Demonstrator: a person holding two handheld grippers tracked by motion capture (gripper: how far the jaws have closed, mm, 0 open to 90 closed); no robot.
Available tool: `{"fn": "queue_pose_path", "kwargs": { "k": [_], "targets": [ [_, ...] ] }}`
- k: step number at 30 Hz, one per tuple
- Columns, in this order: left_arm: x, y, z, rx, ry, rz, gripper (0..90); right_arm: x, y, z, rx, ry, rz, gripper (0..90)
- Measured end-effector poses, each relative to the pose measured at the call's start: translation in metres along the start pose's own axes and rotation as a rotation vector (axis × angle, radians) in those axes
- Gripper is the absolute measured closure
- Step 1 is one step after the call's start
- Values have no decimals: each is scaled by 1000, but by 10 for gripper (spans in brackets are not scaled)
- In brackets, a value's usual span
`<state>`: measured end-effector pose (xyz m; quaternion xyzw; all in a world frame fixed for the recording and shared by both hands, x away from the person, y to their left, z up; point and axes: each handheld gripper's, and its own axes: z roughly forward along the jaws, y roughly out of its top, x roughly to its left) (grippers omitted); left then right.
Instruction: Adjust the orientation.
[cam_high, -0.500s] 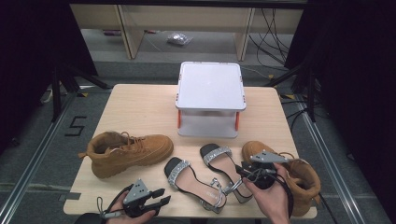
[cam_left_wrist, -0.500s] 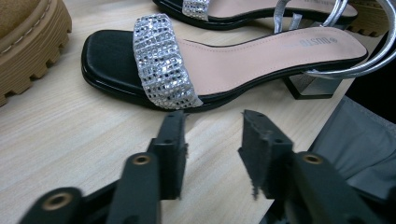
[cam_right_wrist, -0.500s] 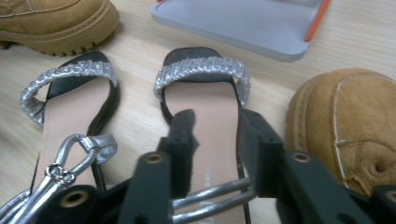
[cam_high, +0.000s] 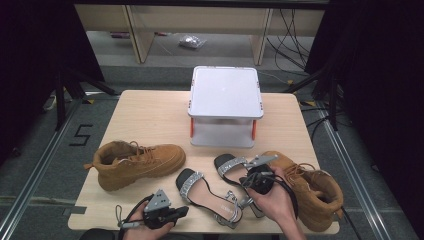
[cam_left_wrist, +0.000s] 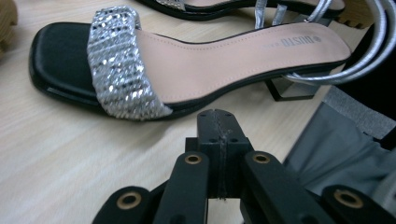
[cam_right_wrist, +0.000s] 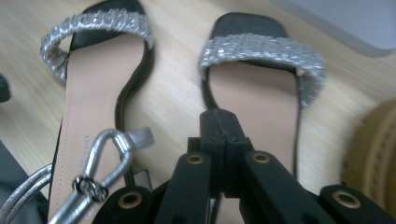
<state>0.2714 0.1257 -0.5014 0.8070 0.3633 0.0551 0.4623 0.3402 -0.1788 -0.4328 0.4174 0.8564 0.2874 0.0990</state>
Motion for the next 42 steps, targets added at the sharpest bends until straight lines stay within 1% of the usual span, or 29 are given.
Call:
{"fn": "queue_pose_path", "kwargs": {
  "k": [1,2,3,5,6,7,9,10,12,13,14,15,16,20,22,23,24,25,26,28,32,33,34,35,37,39,40,41,42],
  "targets": [
    [0,2,3,2,6,-1,898,3,7,5,39,8,-15,900],
    [0,4,6,3,12,4,898,3,7,5,39,8,-15,900],
    [2,8,9,25,31,25,899,5,13,9,70,18,-27,900],
    [2,10,12,19,26,20,899,6,16,11,84,18,-26,900],
    [2,12,13,41,26,30,899,8,18,13,100,37,-27,900],
    [2,13,18,57,20,45,899,9,23,19,113,48,-63,900],
    [1,13,21,58,18,37,898,11,26,25,134,59,-86,900],
    [2,13,23,75,25,50,898,11,26,25,134,59,-86,900],
    [2,12,26,93,18,47,898,16,31,34,189,77,-97,900],
    [0,11,26,113,8,62,899,17,32,38,207,89,-105,900],
    [0,11,26,113,8,62,899,17,32,38,207,89,-105,900],
    [-3,9,27,102,3,43,899,18,33,42,219,103,-112,900],
    [-2,9,27,124,6,66,898,20,33,50,246,110,-124,900],
    [1,7,32,141,17,54,898,22,34,57,269,111,-127,900],
    [6,9,34,156,26,61,898,22,36,58,280,120,-112,900],
    [8,11,34,172,-3,42,898,23,37,58,293,128,-106,900],
    [7,11,36,145,-7,5,898,22,38,59,303,122,-109,900],
    [7,11,36,145,-7,5,898,22,38,59,303,122,-109,900],
    [9,12,35,173,-4,26,898,22,39,61,323,119,-107,900],
    [10,13,35,181,-9,27,898,21,40,62,336,130,-103,900],
    [9,14,36,175,-14,8,898,21,43,64,372,143,-113,900],
    [11,15,36,187,-10,20,898,20,44,65,379,157,-118,900],
    [10,15,37,173,-12,3,898,19,47,65,409,187,-134,900],
    [12,16,37,194,-9,19,898,19,47,65,409,187,-134,900],
    [12,17,39,180,-11,3,898,22,47,70,436,212,-141,900],
    [13,18,39,179,-16,-3,898,25,46,74,455,210,-142,900],
    [15,18,38,198,-17,19,898,22,47,75,436,220,-171,900],
    [15,18,39,192,-10,10,898,25,46,74,449,217,-139,900],
    [16,19,38,204,-13,20,898,25,46,74,447,211,-142,900]
  ]
}}
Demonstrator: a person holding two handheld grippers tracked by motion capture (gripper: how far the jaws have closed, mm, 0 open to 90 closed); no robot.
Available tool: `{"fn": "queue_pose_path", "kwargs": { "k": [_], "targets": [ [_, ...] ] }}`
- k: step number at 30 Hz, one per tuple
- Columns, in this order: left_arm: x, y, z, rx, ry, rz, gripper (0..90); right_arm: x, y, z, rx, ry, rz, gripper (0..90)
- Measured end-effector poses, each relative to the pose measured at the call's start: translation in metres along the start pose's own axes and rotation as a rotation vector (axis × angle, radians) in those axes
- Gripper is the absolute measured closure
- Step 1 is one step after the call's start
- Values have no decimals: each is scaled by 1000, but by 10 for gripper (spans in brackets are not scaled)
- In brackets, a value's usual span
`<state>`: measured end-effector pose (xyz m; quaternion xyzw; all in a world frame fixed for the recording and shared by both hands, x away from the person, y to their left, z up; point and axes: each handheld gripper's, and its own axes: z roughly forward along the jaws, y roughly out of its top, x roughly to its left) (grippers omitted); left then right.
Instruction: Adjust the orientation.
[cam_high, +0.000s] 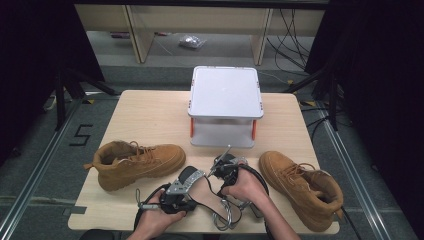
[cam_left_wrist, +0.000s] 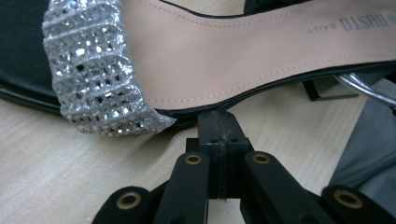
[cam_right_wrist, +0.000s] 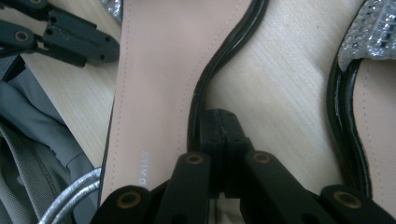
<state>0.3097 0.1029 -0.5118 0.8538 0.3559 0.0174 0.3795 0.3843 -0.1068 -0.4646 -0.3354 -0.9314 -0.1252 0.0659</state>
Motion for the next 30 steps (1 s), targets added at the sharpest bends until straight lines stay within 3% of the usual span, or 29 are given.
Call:
{"fn": "queue_pose_path", "kwargs": {
  "k": [3,4,5,9,13,14,15,19,21,22,24,30],
  "targets": [
    [1,1,0,1,7,-8,898,2,0,1,-2,11,-1,900],
    [2,2,1,-6,19,-28,898,3,0,1,0,16,3,900],
    [5,3,0,6,17,0,898,4,0,1,0,17,8,900],
    [9,6,1,6,17,-31,898,4,-1,3,-24,-4,5,900],
    [13,9,1,24,19,-22,897,5,-2,3,-38,0,23,900],
    [13,9,1,10,22,-36,898,6,-2,4,-42,13,33,900],
    [16,10,1,7,33,-43,898,8,-2,4,-40,17,65,900],
    [22,11,-1,4,69,-34,898,10,-2,8,-50,64,49,900],
    [27,12,-2,5,88,-40,899,15,0,13,-60,87,70,900],
    [28,13,-2,6,87,-49,898,14,1,14,-62,69,38,900],
    [28,12,-2,4,93,-49,898,15,2,15,-74,81,26,900],
    [31,13,-2,-1,100,-46,898,16,3,17,-89,71,31,900]
  ]
}}
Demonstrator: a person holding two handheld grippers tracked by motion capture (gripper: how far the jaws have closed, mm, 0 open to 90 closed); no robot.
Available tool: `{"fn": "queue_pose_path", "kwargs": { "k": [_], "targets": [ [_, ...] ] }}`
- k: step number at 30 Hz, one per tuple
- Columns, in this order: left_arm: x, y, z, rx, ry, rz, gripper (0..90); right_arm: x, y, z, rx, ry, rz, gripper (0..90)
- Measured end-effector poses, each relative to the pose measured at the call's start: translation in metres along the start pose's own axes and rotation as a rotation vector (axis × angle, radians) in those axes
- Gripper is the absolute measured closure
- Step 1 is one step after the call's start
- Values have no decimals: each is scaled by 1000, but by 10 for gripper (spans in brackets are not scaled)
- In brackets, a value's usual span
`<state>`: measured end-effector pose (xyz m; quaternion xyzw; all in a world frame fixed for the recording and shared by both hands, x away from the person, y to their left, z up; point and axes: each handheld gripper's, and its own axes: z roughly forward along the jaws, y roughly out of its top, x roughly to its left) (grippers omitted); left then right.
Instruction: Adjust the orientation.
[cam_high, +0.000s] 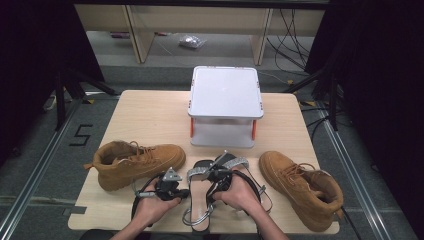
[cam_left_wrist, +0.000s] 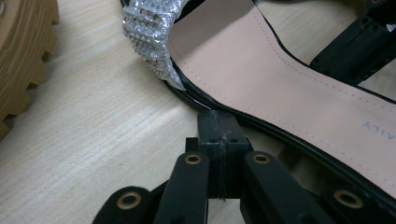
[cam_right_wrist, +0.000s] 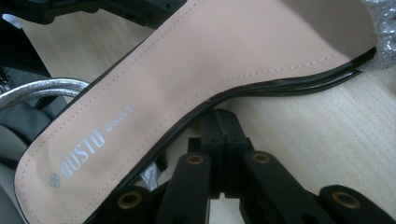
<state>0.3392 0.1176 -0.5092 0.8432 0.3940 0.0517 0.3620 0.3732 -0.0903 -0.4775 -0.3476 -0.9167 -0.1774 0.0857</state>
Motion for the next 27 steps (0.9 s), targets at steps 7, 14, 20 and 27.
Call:
{"fn": "queue_pose_path", "kwargs": {
  "k": [7,14,20,27],
  "targets": [
    [-1,-1,-4,-17,12,7,872,2,-1,1,-28,1,25,894],
    [-3,2,-32,-94,70,32,720,-2,-12,-20,-142,-70,43,790],
    [-10,7,-47,-175,69,-4,464,-7,-38,-50,-303,-111,155,659],
    [-24,21,-47,-179,36,-21,374,-14,-54,-57,-399,-164,214,576]
  ]
}}
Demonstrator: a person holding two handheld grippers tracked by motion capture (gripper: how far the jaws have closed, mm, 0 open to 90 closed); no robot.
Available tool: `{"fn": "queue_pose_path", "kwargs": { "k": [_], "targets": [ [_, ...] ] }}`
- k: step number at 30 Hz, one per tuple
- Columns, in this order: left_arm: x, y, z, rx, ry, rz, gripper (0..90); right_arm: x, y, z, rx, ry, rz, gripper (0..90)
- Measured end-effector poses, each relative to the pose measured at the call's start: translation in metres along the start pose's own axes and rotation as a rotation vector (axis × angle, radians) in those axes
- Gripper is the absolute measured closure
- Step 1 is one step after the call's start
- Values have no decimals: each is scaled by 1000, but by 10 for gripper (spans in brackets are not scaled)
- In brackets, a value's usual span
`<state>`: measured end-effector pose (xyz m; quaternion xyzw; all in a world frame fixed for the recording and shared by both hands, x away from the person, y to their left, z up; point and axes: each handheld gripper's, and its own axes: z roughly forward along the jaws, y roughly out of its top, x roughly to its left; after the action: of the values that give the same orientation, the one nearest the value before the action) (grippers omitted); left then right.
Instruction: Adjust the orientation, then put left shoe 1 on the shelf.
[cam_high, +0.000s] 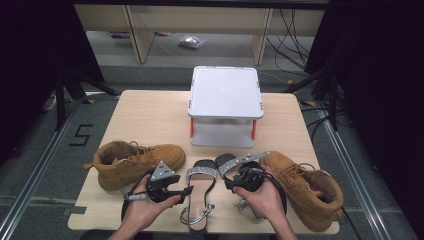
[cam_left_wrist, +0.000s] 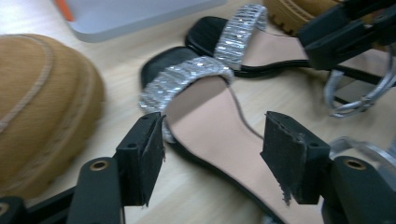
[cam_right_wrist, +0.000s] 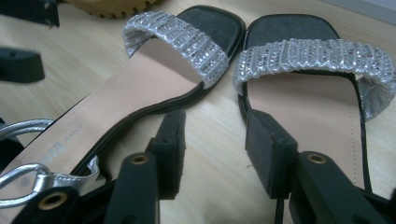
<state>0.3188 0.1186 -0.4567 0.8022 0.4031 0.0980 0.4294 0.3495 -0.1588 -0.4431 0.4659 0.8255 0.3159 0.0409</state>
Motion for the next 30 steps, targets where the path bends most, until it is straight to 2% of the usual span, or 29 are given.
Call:
{"fn": "queue_pose_path", "kwargs": {
  "k": [4,5,6,7,11,15,16,17,18,21,22,23,24,27,30],
  "targets": [
    [-7,3,5,32,-14,-34,362,0,-2,2,-16,5,13,556],
    [-9,5,8,46,8,-40,356,1,-2,4,-13,9,14,548],
    [-9,5,8,46,8,-40,354,1,-2,4,-13,9,14,548],
    [-9,7,8,74,2,-42,352,1,-1,5,-10,6,6,539],
    [-13,13,15,98,26,-56,348,2,0,5,1,6,10,525],
    [-17,17,22,154,38,-67,343,1,-1,6,8,-1,13,505],
    [-18,19,22,179,27,-66,343,1,-1,6,8,-1,13,505],
    [-20,19,24,183,34,-80,339,2,-2,7,2,-3,15,504],
    [-19,21,25,225,27,-77,330,1,-2,7,2,-9,7,502],
    [-22,22,31,250,43,-105,329,3,-2,7,5,-5,2,494],
    [-23,22,36,293,47,-103,328,4,-2,7,6,-5,4,493],
    [-23,22,36,293,47,-103,324,4,-3,7,16,-4,13,491],
    [-23,23,38,323,40,-107,324,4,-3,7,16,-4,13,491],
    [-25,24,44,335,52,-109,324,2,-3,9,14,-5,7,488],
    [-27,24,51,382,77,-107,309,2,-3,10,26,1,13,485]
  ]
}}
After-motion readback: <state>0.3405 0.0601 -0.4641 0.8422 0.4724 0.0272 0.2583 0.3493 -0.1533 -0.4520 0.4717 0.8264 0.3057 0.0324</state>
